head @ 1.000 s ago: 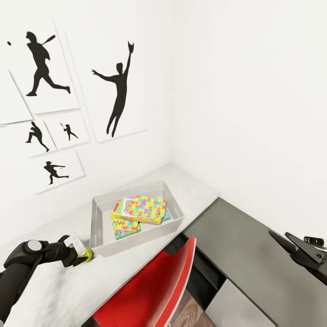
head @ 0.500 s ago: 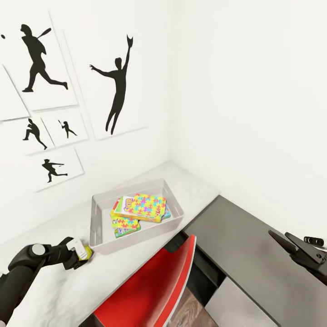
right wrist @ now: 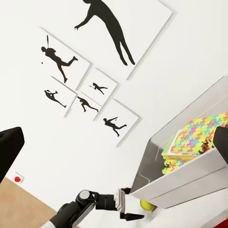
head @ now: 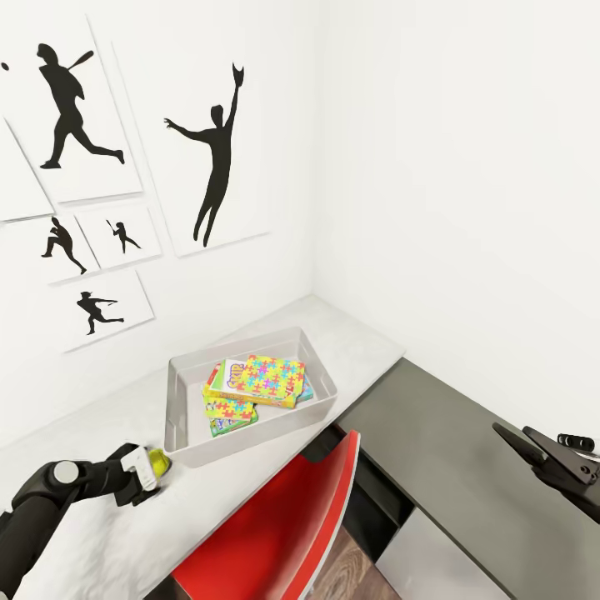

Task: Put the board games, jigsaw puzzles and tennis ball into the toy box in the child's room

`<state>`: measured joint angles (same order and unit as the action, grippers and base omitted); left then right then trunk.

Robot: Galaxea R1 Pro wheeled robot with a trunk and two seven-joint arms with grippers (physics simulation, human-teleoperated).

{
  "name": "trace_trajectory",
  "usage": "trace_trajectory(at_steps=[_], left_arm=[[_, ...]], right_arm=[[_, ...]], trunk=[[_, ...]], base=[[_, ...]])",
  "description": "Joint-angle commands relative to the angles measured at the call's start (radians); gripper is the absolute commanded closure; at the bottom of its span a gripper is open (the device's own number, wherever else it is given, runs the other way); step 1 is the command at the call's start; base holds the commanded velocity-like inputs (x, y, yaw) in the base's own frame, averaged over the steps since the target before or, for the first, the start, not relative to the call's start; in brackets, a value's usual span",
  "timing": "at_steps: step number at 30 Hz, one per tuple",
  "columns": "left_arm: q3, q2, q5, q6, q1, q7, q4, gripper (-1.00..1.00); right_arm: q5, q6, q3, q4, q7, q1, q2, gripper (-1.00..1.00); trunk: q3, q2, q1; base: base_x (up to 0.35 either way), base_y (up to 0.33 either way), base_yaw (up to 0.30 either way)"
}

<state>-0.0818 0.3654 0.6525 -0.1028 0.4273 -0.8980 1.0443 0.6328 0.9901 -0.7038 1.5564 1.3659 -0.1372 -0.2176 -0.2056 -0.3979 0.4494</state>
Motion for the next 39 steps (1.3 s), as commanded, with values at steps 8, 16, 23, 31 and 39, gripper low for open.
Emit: trace_trajectory(at_steps=[8,16,23,31,39], left_arm=[[-0.002,0.0,0.001,0.009,0.001,0.046,-0.015,-1.0],[-0.002,0.001,0.001,0.01,0.001,0.051,-0.016,-1.0],[-0.004,0.0,-0.001,0.009,0.001,0.054,-0.016,-1.0],[-0.004,-0.002,-0.001,0.009,0.001,0.056,-0.017,-1.0],[-0.004,-0.002,-0.002,0.009,0.001,0.073,-0.017,-1.0]], right_arm=[[0.002,0.007,0.0,0.0,0.001,-0.001,0.0,-1.0],[0.002,0.007,0.0,-0.001,0.001,-0.001,0.0,-1.0],[0.001,0.007,0.0,0.0,0.001,-0.001,0.0,-1.0],[0.001,0.007,0.0,-0.001,0.001,-0.001,0.0,-1.0],[0.001,0.007,0.0,-0.001,0.001,-0.001,0.0,-1.0]], trunk=[[-0.002,-0.002,0.001],[-0.002,-0.002,0.001],[-0.002,-0.002,0.001],[-0.003,-0.002,0.001],[-0.01,-0.002,0.001]], base=[[0.0,0.0,0.0],[0.0,0.0,0.0],[0.0,0.0,0.0],[0.0,0.0,0.0],[0.0,0.0,0.0]])
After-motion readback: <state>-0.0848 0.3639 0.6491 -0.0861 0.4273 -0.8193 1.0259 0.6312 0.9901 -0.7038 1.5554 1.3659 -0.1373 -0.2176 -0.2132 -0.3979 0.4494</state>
